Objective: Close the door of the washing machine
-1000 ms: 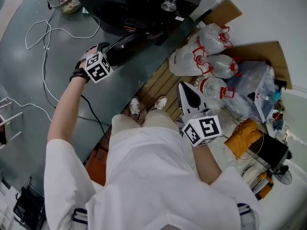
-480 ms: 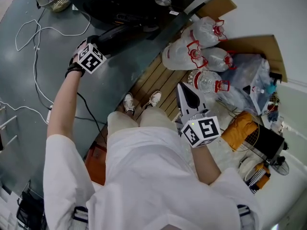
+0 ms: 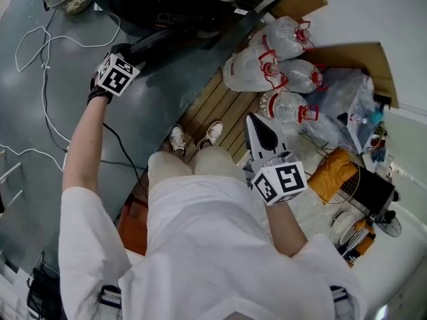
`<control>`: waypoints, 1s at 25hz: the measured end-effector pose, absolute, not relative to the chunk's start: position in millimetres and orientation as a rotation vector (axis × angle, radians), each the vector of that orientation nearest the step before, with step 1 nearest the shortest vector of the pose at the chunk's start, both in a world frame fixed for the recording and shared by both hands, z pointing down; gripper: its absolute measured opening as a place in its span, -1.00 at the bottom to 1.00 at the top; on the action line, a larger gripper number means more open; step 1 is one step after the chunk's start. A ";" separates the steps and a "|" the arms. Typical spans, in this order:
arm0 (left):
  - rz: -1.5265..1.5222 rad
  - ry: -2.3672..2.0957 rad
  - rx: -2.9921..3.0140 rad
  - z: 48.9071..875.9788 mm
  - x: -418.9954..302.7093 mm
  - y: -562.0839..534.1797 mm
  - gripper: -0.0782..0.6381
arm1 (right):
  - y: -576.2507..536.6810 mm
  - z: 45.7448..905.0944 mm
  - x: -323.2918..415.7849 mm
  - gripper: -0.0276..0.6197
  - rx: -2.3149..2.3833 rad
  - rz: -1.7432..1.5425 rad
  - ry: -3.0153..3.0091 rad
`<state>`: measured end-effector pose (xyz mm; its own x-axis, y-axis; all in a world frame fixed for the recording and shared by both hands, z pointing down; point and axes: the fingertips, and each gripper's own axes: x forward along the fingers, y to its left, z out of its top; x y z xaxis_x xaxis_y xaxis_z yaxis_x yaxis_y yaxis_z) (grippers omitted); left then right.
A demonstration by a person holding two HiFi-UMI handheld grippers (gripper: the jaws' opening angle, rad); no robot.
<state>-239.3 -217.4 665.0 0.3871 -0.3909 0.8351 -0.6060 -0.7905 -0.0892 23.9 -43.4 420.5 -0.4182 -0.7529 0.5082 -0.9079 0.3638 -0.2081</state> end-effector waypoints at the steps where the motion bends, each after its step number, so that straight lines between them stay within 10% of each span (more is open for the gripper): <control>1: 1.352 -0.896 2.414 661.9 -242.3 -218.6 0.07 | -43.3 420.8 22.9 -0.92 1.462 0.667 -2.305; 25: 1.263 -1.307 2.306 644.2 -290.1 -271.9 -0.03 | -42.3 435.7 5.7 -0.92 1.480 0.705 -2.316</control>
<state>-290.1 -271.9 644.2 0.2417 -0.6037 0.7597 -0.7796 -0.5870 -0.2185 5.7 -42.3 435.7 -0.4225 -0.7575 0.4977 -0.9063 0.3477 -0.2403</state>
